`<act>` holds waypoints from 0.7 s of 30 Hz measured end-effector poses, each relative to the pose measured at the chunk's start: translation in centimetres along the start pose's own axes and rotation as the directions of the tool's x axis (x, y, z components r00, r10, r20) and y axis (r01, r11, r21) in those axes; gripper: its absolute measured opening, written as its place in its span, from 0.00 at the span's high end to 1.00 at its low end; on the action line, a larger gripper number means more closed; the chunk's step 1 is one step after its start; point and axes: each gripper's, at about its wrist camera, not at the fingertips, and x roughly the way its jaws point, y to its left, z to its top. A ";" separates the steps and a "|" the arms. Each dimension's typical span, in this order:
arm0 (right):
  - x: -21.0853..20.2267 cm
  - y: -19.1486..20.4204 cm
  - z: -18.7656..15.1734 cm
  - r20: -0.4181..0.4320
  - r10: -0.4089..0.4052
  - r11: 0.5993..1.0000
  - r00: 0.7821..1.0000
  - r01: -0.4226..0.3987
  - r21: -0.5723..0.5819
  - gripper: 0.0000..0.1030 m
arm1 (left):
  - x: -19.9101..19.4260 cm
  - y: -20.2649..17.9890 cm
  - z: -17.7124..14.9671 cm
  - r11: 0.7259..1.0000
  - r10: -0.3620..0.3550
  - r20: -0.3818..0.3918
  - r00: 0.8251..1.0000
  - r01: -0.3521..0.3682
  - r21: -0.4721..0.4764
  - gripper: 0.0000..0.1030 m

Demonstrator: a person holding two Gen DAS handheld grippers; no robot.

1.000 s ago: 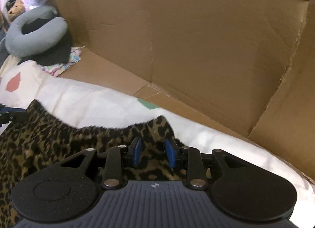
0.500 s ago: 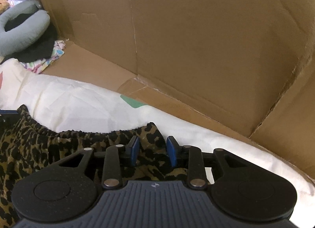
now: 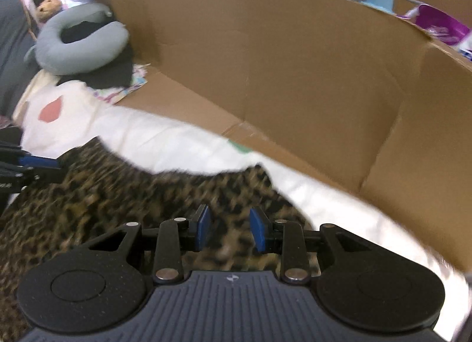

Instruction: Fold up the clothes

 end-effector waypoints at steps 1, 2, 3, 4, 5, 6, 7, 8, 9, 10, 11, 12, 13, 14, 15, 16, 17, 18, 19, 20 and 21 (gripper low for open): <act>-0.7 0.3 -0.6 -0.004 0.004 1.000 1.000 -0.004 0.006 0.66 | -0.3 -0.2 -0.4 1.000 0.003 0.000 1.000 -0.003 0.005 0.75; -1.2 0.7 -1.3 -0.006 0.008 1.000 1.000 -0.008 0.009 0.70 | -0.4 -0.3 -0.8 1.000 0.009 0.003 1.000 -0.009 0.013 0.75; -1.5 1.1 -2.1 -0.012 0.011 1.000 1.000 -0.011 0.012 0.76 | -0.4 -0.3 -1.2 1.000 0.013 0.006 1.000 -0.014 0.020 0.75; -1.6 1.4 -3.0 -0.021 0.013 1.000 1.000 -0.013 0.009 0.77 | -0.2 -0.3 -1.7 1.000 0.014 0.005 1.000 -0.014 0.015 0.75; -1.5 1.8 -3.9 -0.029 0.013 1.000 0.999 -0.013 -0.002 0.78 | 0.1 0.0 -2.1 1.000 0.013 0.006 1.000 -0.013 -0.006 0.75; -1.2 2.1 -4.6 -0.037 0.014 1.000 0.999 -0.014 -0.008 0.79 | 0.3 0.2 -2.5 1.000 0.011 0.006 1.000 -0.011 -0.026 0.75; -0.7 2.3 -5.2 -0.043 0.016 1.000 0.999 -0.016 -0.008 0.80 | 0.6 0.4 -2.9 0.999 0.011 0.008 1.000 -0.011 -0.044 0.75; -0.2 2.4 -5.8 -0.050 0.018 1.000 0.999 -0.019 -0.009 0.82 | 0.8 0.7 -3.1 0.998 0.013 0.012 1.000 -0.013 -0.056 0.75; 0.2 2.5 -6.2 -0.052 0.019 1.000 0.998 -0.019 -0.008 0.84 | 1.0 0.9 -3.3 0.998 0.016 0.017 1.000 -0.015 -0.068 0.75; 0.6 2.6 -6.3 -0.051 0.018 1.000 0.999 -0.019 -0.006 0.84 | 1.3 1.1 -3.6 0.997 0.018 0.021 1.000 -0.017 -0.080 0.75; 0.9 2.7 -6.5 -0.049 0.018 1.000 0.999 -0.018 -0.004 0.84 | 1.5 1.3 -3.8 0.996 0.021 0.025 0.999 -0.018 -0.092 0.75; 1.3 2.7 -6.6 -0.048 0.017 1.000 0.999 -0.017 -0.002 0.84 | 1.8 1.4 -4.0 0.995 0.025 0.023 0.999 -0.023 -0.095 0.75; 1.7 2.8 -6.8 -0.046 0.016 1.000 0.999 -0.017 -0.001 0.84 | 2.3 1.4 -4.1 0.997 0.033 0.007 0.999 -0.032 -0.075 0.75; 2.1 2.8 -6.9 -0.045 0.016 1.000 0.999 -0.016 0.001 0.84 | 2.7 1.4 -4.2 0.997 0.038 -0.004 0.999 -0.038 -0.063 0.75; 2.4 2.9 -6.9 -0.045 0.014 1.000 0.999 -0.014 -0.005 0.84 | 3.0 1.5 -4.3 0.997 0.037 -0.007 0.999 -0.037 -0.067 0.75; 2.7 3.0 -6.9 -0.047 0.011 1.000 0.999 -0.012 -0.019 0.84 | 3.3 1.6 -4.4 0.997 0.037 -0.009 0.999 -0.037 -0.072 0.75; 3.0 3.0 -6.7 -0.048 0.008 1.000 0.999 -0.009 -0.026 0.84 | 3.6 1.7 -4.5 0.996 0.037 -0.011 0.999 -0.037 -0.076 0.75; 3.3 3.0 -6.4 -0.048 0.005 1.000 0.999 -0.006 -0.024 0.84 | 3.8 1.8 -4.6 0.996 0.038 -0.012 0.999 -0.038 -0.078 0.75; 3.5 2.8 -6.1 -0.045 0.002 1.000 0.999 -0.003 -0.017 0.84 | 4.1 1.9 -4.7 0.996 0.040 -0.009 0.999 -0.041 -0.075 0.75; 3.7 2.7 -5.9 -0.041 -0.001 1.000 0.999 0.001 -0.007 0.84 | 4.2 1.9 -4.7 0.997 0.042 -0.006 0.999 -0.042 -0.072 0.75; 3.9 2.5 -5.6 -0.037 -0.004 1.000 0.999 0.005 0.003 0.84 | 4.3 2.0 -4.8 0.997 0.041 -0.001 0.999 -0.041 -0.073 0.75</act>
